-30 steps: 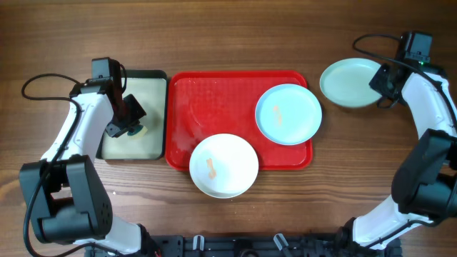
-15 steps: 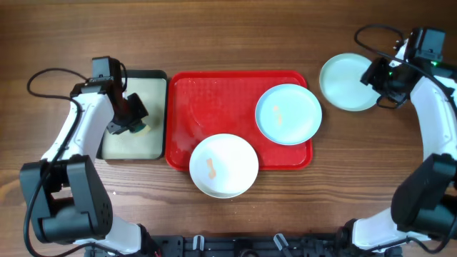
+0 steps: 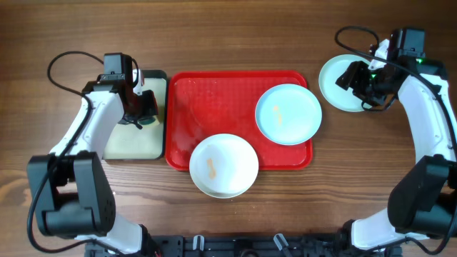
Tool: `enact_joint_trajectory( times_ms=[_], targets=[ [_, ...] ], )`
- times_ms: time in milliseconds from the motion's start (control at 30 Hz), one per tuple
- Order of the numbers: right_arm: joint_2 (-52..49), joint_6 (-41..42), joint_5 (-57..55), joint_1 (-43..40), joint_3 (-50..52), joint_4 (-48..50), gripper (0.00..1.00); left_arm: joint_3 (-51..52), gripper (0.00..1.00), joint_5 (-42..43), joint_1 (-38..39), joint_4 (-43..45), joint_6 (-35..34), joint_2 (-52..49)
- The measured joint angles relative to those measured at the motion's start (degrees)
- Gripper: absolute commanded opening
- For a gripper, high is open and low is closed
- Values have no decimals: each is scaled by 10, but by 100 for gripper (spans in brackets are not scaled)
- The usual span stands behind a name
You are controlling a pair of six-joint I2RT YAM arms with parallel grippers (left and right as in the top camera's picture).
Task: Clean dirty plates on tray and stack at the side
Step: 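Lower the light-blue plate right of the red tray and open the right gripper, then move the right gripper to the white plate rim and grip it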
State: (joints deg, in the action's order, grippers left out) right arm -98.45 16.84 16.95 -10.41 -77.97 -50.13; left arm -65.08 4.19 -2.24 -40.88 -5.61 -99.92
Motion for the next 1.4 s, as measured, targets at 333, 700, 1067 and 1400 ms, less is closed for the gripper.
enact_joint_trajectory(
  times_ms=[333,700,1067,1400],
  targets=[
    [0,0,0,0,0,0,61,0,4,0,27,0,26,-38],
    [0,0,0,0,0,0,61,0,4,-18,55,-5,30,-40],
    [0,-57,35,66,0,-19,61,0,4,-58,58,-9,11,-22],
    [0,-68,40,276,0,-162,43,-8,4,-85,59,-24,-77,54]
  ],
)
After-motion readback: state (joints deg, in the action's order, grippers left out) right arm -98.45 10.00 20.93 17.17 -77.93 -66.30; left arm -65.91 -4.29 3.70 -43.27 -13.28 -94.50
